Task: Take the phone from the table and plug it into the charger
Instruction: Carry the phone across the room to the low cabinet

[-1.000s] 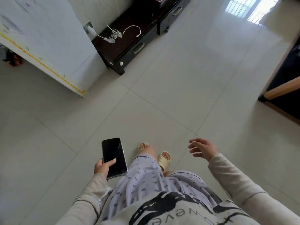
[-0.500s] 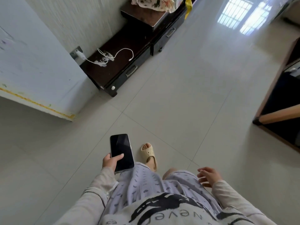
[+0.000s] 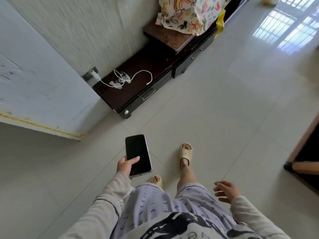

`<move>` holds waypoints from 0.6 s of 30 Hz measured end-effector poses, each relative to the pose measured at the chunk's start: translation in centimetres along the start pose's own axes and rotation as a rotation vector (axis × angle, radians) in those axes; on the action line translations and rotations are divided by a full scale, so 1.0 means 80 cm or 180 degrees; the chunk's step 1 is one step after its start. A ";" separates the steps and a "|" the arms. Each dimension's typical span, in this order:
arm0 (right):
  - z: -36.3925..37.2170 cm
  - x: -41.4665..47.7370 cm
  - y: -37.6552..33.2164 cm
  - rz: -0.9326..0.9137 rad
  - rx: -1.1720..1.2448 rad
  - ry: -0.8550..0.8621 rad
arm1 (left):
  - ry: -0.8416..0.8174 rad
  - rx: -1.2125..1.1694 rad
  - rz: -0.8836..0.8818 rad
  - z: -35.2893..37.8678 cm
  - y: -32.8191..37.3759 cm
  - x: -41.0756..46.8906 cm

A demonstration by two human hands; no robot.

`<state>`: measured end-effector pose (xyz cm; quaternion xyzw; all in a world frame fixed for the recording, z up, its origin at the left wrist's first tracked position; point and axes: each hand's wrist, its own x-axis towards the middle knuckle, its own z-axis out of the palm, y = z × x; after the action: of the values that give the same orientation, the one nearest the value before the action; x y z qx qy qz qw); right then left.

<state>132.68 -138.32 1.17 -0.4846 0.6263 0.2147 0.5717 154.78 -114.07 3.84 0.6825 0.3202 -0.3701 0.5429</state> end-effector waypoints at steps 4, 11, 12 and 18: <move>-0.020 0.033 -0.103 -0.0182 -0.0345 -0.0216 | 0.0419 -0.0308 -0.0249 0.028 0.010 0.012; -0.054 0.064 -0.273 -0.0675 -0.0929 -0.0545 | 0.0933 -0.0421 -0.0544 0.067 0.023 0.026; -0.055 0.067 -0.293 -0.0723 -0.1008 -0.0588 | 0.0987 -0.0442 -0.0564 0.072 0.025 0.026; -0.042 0.096 -0.385 -0.0933 -0.1288 -0.0717 | 0.1191 -0.0765 -0.0687 0.098 0.052 0.040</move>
<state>158.16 -157.35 3.70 -0.6475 0.4263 0.3030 0.5543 158.71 -122.51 2.10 0.6316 0.5278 -0.2524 0.5088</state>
